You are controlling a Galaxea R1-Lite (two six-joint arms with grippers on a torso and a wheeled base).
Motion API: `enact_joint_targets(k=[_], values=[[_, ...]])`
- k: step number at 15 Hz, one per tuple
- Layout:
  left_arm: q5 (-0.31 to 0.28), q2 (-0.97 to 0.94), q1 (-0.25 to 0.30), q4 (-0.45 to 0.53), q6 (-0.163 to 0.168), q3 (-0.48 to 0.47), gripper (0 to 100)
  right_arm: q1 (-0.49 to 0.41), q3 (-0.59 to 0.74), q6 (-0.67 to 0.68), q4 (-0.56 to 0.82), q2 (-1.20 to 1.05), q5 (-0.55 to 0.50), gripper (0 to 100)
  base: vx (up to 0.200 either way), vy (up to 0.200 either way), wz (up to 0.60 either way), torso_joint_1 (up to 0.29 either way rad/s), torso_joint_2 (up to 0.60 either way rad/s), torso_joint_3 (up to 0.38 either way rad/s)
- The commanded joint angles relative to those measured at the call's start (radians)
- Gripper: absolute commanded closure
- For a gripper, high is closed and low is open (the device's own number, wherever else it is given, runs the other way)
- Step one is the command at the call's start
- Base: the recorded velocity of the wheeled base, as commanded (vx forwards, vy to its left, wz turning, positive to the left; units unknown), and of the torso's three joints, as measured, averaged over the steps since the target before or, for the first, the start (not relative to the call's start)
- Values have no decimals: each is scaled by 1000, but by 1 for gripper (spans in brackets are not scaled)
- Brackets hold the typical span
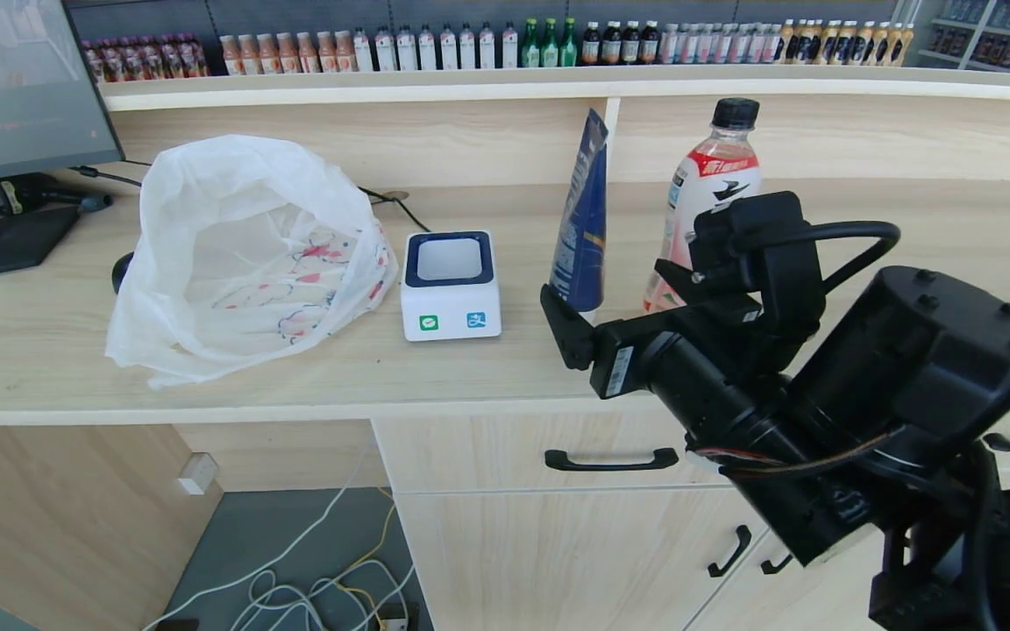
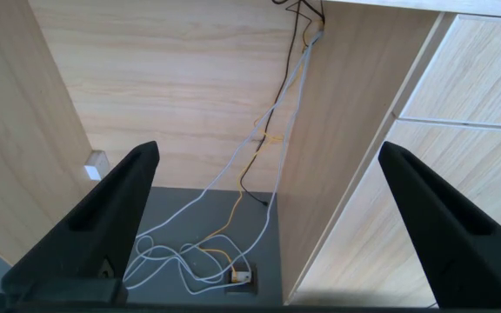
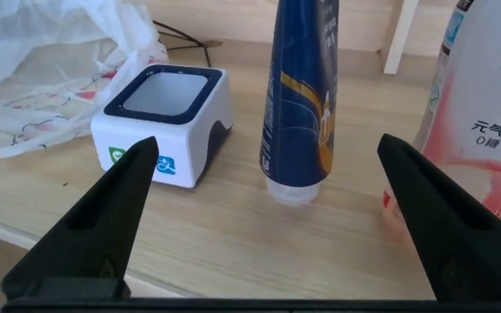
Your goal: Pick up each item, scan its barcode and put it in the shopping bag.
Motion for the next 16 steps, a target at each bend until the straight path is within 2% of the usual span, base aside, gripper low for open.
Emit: enact_joint_targets(k=[1,6,12,16], values=[[0,0,0,-2,0,0,0,0,-9,26,0,36,-40,0,0,0,0,0,0,0],[0,0,0,0,0,0,0,-30,-105,64,-1,95,-86,0,0,0,0,0,0,0],[0,0,0,-2,0,0,0,-59,-147,63,-1,128,-75,0,0,0,0,0,0,0],[0,0,0,0,0,0,0,-103,-176,14,0,149,-24,0,0,0,0,0,0,0]])
